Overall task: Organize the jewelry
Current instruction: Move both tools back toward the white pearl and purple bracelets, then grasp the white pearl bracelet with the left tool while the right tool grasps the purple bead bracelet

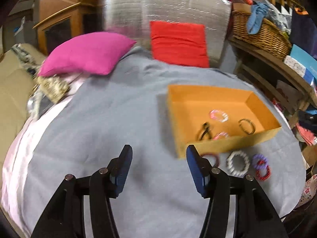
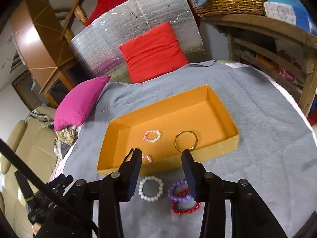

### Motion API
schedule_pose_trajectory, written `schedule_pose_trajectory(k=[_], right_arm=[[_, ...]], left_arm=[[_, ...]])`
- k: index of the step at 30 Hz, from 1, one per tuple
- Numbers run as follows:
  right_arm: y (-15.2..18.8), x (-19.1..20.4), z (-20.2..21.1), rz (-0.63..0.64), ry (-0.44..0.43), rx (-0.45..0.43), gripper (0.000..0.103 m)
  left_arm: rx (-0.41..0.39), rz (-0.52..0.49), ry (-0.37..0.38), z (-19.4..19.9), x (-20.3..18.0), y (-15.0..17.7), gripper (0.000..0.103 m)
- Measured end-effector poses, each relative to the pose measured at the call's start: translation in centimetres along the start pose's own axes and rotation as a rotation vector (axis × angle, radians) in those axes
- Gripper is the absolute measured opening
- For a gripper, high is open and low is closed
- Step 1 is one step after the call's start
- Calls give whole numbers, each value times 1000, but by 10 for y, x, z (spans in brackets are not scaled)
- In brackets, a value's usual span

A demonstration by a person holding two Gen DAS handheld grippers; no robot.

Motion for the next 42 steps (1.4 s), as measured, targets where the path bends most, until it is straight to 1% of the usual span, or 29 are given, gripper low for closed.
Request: schedule_pose_trajectory(k=[4, 7, 9, 11, 13, 15, 17, 21, 23, 28, 30, 34, 36, 37, 38, 39, 41, 42], right_arm=[[19, 2, 10, 33, -20, 25, 44], [37, -1, 7, 59, -32, 54, 44], [52, -6, -1, 65, -40, 87, 44], [64, -13, -12, 57, -46, 117, 44], [74, -23, -23, 29, -55, 139, 44], [81, -31, -33, 3, -65, 158, 44], [88, -37, -42, -7, -68, 183, 44], [99, -43, -62, -29, -89, 237, 44], [103, -43, -71, -34, -104, 262, 44], [97, -43, -86, -23, -99, 266, 44], [97, -47, -95, -16, -72, 277, 44], [99, -53, -112, -11, -52, 309, 44], [99, -55, -118, -8, -39, 318, 37], [98, -54, -121, -1, -39, 316, 29], [97, -51, -122, 8, -48, 314, 16], [97, -48, -123, 16, -56, 316, 12], [96, -44, -123, 38, -38, 308, 10], [96, -43, -122, 50, -30, 305, 10]], left_arm=[[16, 8, -68, 14, 34, 25, 58], [30, 17, -66, 15, 41, 40, 58], [65, 38, -55, 8, 42, 49, 58], [92, 49, -23, -2, 33, 54, 58], [121, 36, 1, -11, 19, 58, 58], [134, 28, 59, -19, -2, 58, 58], [155, 34, 92, -29, -17, 60, 58], [216, 62, 112, -56, -40, 64, 58], [218, 55, 109, -62, -50, 64, 57], [193, -54, 122, -60, -87, 71, 57], [199, -85, 132, -61, -99, 76, 57], [216, -112, 144, -68, -114, 80, 50], [227, -114, 155, -73, -122, 81, 44], [232, -119, 157, -75, -125, 82, 42], [235, -123, 157, -77, -128, 83, 39], [240, -125, 160, -78, -130, 85, 38], [253, -125, 171, -81, -135, 87, 32], [260, -125, 178, -82, -137, 89, 31]])
Point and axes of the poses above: each gripper's, at about its wrist camera, not at the fingertips, and z roughly against the way its jaws point, x to its left, y to its underside, the point moved 10 cm from there along -z, roughly the way its jaws point, and after that the axes turned 11 degrees about z, right-handed, at the moved point
